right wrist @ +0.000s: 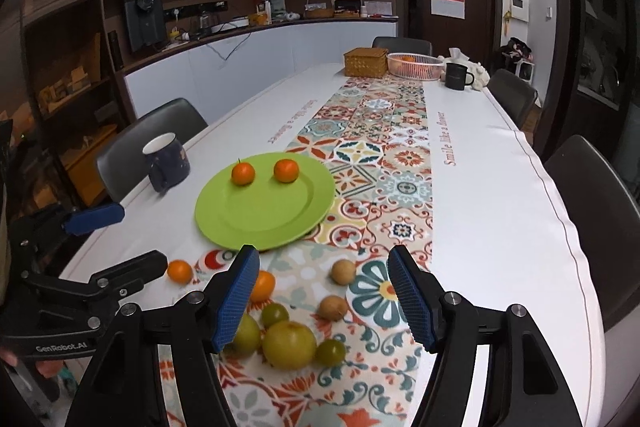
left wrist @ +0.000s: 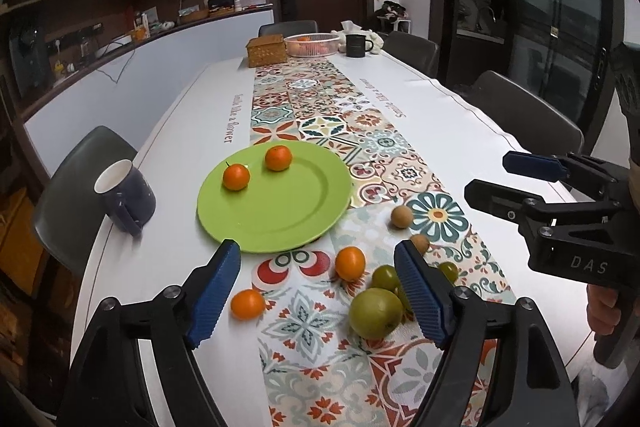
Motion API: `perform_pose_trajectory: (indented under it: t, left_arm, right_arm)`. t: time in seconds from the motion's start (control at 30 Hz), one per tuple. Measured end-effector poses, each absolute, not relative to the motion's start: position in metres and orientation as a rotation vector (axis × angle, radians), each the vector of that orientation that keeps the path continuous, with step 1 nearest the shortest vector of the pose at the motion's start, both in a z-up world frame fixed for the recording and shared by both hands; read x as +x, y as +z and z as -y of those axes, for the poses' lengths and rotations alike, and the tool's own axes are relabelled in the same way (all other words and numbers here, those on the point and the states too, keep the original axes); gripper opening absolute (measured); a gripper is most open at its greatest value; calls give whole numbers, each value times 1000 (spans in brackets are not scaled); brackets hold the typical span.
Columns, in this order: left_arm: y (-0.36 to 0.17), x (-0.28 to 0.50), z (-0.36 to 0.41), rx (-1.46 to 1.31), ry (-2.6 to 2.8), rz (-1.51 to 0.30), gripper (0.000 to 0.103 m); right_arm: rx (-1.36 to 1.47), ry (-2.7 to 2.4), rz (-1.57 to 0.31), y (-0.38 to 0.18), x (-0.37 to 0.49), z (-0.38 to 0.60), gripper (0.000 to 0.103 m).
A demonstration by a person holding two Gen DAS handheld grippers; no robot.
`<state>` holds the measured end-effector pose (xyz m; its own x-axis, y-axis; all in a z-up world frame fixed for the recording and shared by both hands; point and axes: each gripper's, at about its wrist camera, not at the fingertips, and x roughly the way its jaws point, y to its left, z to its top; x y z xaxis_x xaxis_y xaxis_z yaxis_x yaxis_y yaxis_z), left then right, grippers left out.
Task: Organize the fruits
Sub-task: 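Move both tools back toward the remaining fruits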
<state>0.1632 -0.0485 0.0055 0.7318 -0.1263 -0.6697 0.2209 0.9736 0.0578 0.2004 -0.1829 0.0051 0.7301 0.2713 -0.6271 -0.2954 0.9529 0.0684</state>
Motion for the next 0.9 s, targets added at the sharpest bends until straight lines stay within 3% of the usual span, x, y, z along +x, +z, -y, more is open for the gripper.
perform_pose_trajectory:
  t: [0.9]
  left_arm:
    - [-72,162,81,236,-296,-938,81]
  right_arm:
    - [-133,321,-917,-75,187,197,67]
